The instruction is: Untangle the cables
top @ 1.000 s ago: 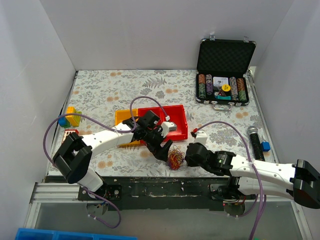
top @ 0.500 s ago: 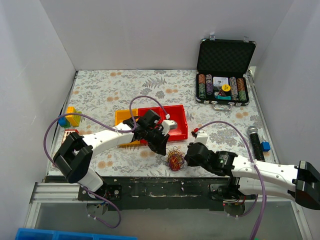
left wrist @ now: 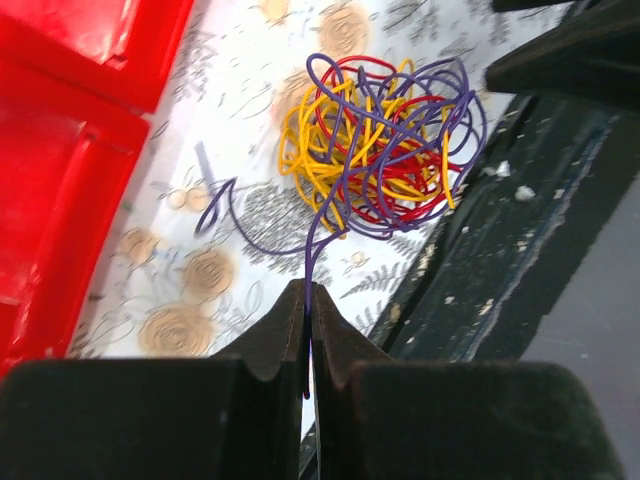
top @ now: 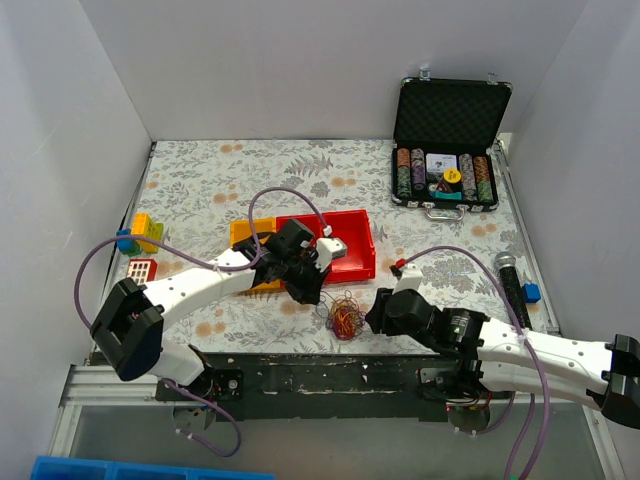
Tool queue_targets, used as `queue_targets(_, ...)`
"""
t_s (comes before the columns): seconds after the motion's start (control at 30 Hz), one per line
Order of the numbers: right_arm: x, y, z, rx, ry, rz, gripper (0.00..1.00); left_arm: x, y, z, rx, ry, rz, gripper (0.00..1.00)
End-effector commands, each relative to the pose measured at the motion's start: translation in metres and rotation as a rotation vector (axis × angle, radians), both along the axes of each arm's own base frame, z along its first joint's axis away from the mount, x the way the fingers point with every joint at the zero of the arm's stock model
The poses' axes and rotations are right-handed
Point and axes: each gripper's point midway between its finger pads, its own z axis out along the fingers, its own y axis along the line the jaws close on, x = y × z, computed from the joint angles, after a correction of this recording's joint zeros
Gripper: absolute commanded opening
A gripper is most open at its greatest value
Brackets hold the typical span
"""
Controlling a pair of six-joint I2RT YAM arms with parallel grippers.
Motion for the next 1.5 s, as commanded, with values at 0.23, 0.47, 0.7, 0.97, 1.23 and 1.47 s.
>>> queue_targets(0.23, -0.008, 0.026, 0.011, 0.087, -0.011, 0.092, 0.5, 0.023, 0.06, -0.028, 0.239, -0.194, 0.131, 0.0)
queue_targets(0.47, -0.013, 0.041, 0.033, 0.24, -0.065, 0.15, 0.5, 0.026, 0.067, -0.037, 0.29, -0.197, 0.135, 0.0)
queue_targets(0.7, -0.025, 0.077, 0.035, 0.296, -0.081, 0.328, 0.5, 0.026, 0.066, -0.036, 0.285, -0.197, 0.131, 0.0)
queue_targets(0.97, -0.012, 0.092, 0.027, 0.259, -0.113, 0.322, 0.51, 0.024, 0.065, -0.036, 0.278, -0.189, 0.121, 0.0)
queue_targets(1.23, 0.007, 0.095, -0.002, 0.076, -0.061, 0.229, 0.28, 0.011, 0.058, -0.023, 0.236, -0.133, 0.079, 0.0)
queue_targets(1.47, -0.003, 0.065, -0.032, -0.055, 0.005, 0.187, 0.13, 0.003, 0.053, 0.06, 0.079, -0.211, 0.0, 0.0)
